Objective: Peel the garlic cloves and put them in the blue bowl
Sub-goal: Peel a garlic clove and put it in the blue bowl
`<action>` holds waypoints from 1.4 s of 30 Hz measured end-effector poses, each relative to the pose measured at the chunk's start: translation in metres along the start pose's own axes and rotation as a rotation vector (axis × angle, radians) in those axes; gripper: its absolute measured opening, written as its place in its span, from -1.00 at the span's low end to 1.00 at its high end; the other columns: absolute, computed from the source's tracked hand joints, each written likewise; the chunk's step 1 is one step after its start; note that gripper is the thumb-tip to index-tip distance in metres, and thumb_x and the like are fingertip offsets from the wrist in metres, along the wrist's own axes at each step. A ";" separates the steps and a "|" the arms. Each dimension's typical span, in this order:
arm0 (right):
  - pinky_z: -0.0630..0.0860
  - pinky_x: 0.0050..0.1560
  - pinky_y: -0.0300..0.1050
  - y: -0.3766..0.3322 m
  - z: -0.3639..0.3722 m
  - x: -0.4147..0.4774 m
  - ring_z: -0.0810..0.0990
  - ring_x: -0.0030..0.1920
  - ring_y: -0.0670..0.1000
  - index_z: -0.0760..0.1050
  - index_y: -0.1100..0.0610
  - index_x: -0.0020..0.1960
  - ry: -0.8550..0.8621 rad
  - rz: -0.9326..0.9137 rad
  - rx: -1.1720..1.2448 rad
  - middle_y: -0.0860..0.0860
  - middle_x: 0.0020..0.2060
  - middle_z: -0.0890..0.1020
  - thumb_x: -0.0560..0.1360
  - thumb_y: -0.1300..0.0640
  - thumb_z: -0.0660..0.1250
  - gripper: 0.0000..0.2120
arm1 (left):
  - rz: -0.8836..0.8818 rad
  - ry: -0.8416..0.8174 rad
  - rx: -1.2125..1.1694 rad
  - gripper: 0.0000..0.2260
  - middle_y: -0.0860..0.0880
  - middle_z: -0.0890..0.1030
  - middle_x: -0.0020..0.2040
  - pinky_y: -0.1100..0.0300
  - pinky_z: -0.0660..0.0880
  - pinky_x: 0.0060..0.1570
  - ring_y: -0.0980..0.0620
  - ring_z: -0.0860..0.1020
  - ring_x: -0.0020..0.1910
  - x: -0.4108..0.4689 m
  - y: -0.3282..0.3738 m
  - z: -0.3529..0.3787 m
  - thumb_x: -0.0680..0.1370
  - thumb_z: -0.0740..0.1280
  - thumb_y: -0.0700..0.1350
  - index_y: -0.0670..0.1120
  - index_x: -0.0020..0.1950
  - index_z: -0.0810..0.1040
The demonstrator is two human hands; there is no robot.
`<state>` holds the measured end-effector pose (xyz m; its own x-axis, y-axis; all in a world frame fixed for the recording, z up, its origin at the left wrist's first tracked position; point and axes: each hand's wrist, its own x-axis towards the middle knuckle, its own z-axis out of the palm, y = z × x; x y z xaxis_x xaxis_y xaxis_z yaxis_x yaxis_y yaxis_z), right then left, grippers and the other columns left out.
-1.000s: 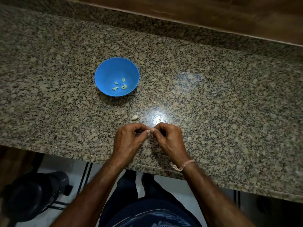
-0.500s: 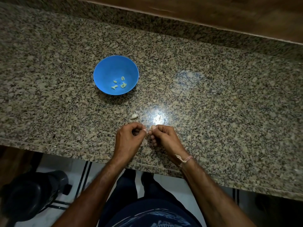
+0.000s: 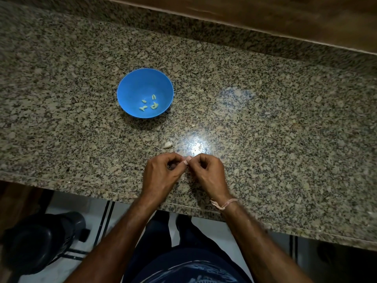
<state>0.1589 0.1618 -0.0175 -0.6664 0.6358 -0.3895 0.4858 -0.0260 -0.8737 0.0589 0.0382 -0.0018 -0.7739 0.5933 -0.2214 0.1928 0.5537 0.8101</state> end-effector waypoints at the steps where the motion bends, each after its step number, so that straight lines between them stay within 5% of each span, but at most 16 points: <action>1: 0.64 -0.24 -0.16 -0.001 0.001 -0.001 0.69 -0.26 0.06 0.66 0.18 -0.11 0.013 0.007 0.024 0.06 -0.27 0.70 0.59 0.01 0.46 -0.77 | -0.022 0.009 -0.028 -0.89 0.14 0.69 -0.20 0.01 0.66 -0.18 0.17 0.64 -0.20 0.000 0.000 0.001 0.56 0.47 0.07 0.07 -0.05 0.73; 7: 0.68 -0.08 -0.03 -0.005 0.000 -0.003 0.69 -0.19 0.11 0.62 0.36 0.04 -0.037 0.250 0.458 0.28 -0.12 0.72 0.56 0.14 0.47 -0.75 | -0.113 0.009 -0.203 -0.99 0.10 0.71 -0.18 0.04 0.68 -0.08 0.12 0.67 -0.14 -0.002 0.004 0.005 0.54 0.51 -0.08 0.02 -0.07 0.72; 17: 0.63 -0.27 -0.26 -0.010 -0.008 -0.002 0.63 -0.32 -0.03 0.63 0.33 0.00 -0.121 0.396 0.631 0.10 -0.27 0.69 0.55 0.16 0.48 -0.80 | 0.122 -0.087 0.056 -0.98 0.17 0.62 -0.18 0.45 0.44 -0.21 0.23 0.57 -0.16 0.003 0.005 0.000 0.56 0.48 -0.08 0.04 -0.04 0.69; 31: 0.65 -0.18 -0.23 -0.010 -0.015 0.002 0.67 -0.25 -0.01 0.64 0.28 -0.04 -0.183 0.406 0.637 0.16 -0.18 0.71 0.55 0.20 0.47 -0.87 | 0.262 -0.072 0.219 -0.92 0.09 0.54 -0.17 0.24 0.39 -0.20 0.07 0.49 -0.15 0.006 0.006 0.009 0.54 0.42 -0.07 -0.07 -0.07 0.59; 42: 0.67 -0.17 -0.21 -0.004 -0.016 0.004 0.70 -0.22 0.01 0.59 0.35 0.09 -0.205 0.424 0.704 0.16 -0.17 0.71 0.56 0.31 0.42 -0.86 | -0.165 -0.032 -0.049 -0.96 0.03 0.66 -0.17 0.44 0.44 -0.31 0.09 0.62 -0.18 0.014 -0.001 0.014 0.60 0.41 -0.14 -0.06 -0.03 0.65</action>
<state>0.1635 0.1768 -0.0106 -0.6300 0.3129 -0.7108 0.2978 -0.7480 -0.5932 0.0564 0.0540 -0.0135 -0.7728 0.5155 -0.3703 0.0344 0.6166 0.7865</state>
